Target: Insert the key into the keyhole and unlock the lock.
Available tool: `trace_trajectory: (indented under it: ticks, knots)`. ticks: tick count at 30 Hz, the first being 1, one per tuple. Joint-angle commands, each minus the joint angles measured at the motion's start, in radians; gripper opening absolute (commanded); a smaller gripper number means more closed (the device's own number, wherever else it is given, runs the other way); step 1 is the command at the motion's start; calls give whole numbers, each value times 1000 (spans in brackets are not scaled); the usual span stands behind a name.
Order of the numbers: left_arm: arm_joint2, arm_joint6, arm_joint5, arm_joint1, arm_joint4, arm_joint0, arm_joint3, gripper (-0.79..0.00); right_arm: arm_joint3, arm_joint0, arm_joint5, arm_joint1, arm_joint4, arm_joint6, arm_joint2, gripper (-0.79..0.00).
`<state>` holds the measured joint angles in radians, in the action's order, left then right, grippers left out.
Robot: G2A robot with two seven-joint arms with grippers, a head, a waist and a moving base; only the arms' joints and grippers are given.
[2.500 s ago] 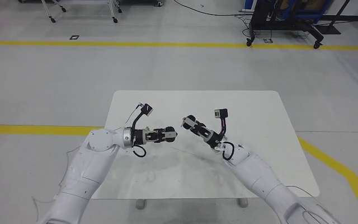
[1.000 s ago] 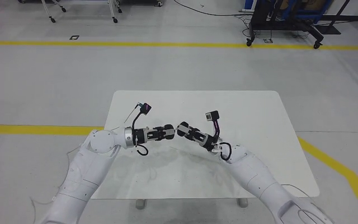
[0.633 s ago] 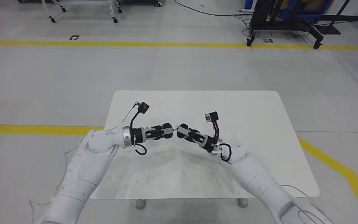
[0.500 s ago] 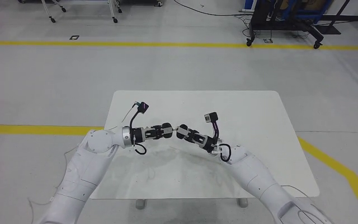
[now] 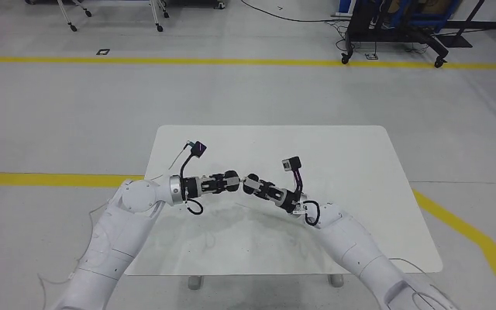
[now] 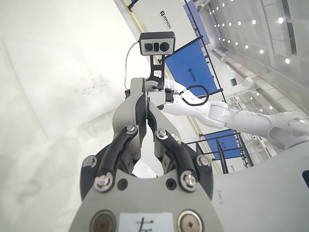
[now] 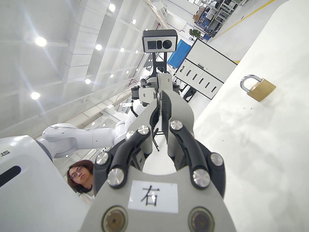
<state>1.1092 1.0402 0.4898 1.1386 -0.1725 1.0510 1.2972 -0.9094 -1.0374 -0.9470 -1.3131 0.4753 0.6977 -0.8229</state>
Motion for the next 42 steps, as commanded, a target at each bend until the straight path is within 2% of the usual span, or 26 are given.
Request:
trace_trajectory:
  ticks: [1, 8, 11, 13, 14, 15, 16, 19, 22, 27, 35, 36, 38, 42]
  knots:
    - [3, 3, 3, -2, -1, 0, 1, -785, 1, -2, -5, 0, 6, -4, -7, 0]
    - [18, 74, -3, -13, -16, -10, -2, -785, 3, -2, -8, 1, 7, -7, -12, 0]
    - [12, 138, -30, -17, -17, -26, -11, -785, -12, -2, 40, 5, -62, 1, -10, 0]
    - [4, 169, -46, -18, -15, -37, -18, -785, -28, -4, 59, 9, -99, 5, -13, -194]
    - [-2, 185, -51, -18, -12, -45, -23, -785, -39, -9, 69, 12, -120, 8, -15, -249]
    - [-7, 195, -54, -19, -9, -50, -27, -785, -46, -11, 75, 14, -135, 12, -17, -357]
    - [-11, 203, -56, -19, -7, -54, -28, -785, -51, -12, 79, 16, -144, 15, -19, -400]
    - [-24, 211, -49, -19, 19, -64, -33, -785, -69, -20, 92, 22, -173, 22, -29, -437]
    - [-34, 211, -48, -20, 24, -66, -35, -785, -81, -27, 100, 28, -191, 26, -41, -542]
    - [-46, 215, -49, -20, 23, -73, -43, -785, -103, -39, 124, 35, -206, 33, -54, -573]
    - [-62, 205, -48, -21, 26, -81, -51, -785, -125, -48, 158, 40, -221, 40, -63, -702]
    - [-64, 203, -48, -21, 26, -82, -52, -785, -126, -48, 160, 40, -222, 40, -63, -754]
    - [-66, 196, -46, -22, 26, -83, -52, -785, -129, -50, 164, 41, -225, 42, -65, -785]
    - [-68, 183, -46, -23, 27, -83, -53, -785, -136, -53, 167, 41, -225, 43, -67, -748]
